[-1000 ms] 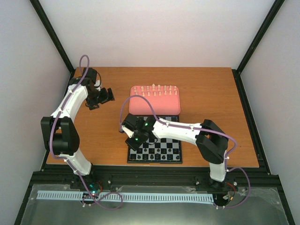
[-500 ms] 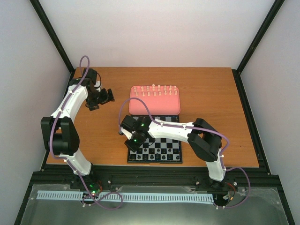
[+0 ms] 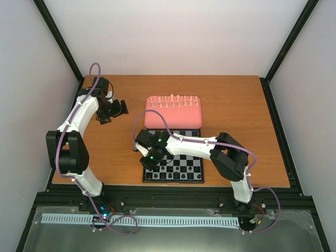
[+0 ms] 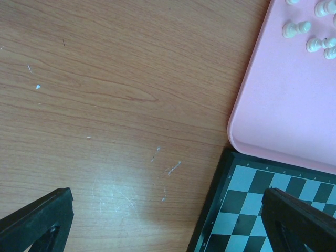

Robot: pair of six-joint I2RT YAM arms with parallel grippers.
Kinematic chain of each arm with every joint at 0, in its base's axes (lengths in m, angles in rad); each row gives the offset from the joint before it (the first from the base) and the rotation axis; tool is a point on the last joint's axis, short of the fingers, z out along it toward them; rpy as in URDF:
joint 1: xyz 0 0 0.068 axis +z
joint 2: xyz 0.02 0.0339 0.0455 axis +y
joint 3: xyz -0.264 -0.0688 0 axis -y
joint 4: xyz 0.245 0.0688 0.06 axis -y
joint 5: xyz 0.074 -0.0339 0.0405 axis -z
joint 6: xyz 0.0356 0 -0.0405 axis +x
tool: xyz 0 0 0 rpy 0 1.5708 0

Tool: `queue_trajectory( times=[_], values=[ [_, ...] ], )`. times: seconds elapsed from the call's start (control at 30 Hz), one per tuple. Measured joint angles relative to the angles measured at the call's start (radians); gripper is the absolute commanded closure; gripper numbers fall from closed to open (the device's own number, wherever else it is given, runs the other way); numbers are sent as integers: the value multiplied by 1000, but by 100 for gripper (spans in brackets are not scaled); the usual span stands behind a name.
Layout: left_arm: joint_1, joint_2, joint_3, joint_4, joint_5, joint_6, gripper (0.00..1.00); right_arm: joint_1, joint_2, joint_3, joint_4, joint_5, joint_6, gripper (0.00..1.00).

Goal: Set up the chess pieces on the board
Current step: Place the chess piece on the chessboard.

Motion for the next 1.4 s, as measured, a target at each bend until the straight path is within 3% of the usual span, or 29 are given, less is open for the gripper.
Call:
queue_trajectory(
  times=[1.17,1.4],
  values=[
    [0,0,-1,0,-4,0,0,-10,21,-5,0,-10,-6,82],
    [0,0,-1,0,-4,0,0,-10,21,-4,-5,-10,-16,60]
  ],
)
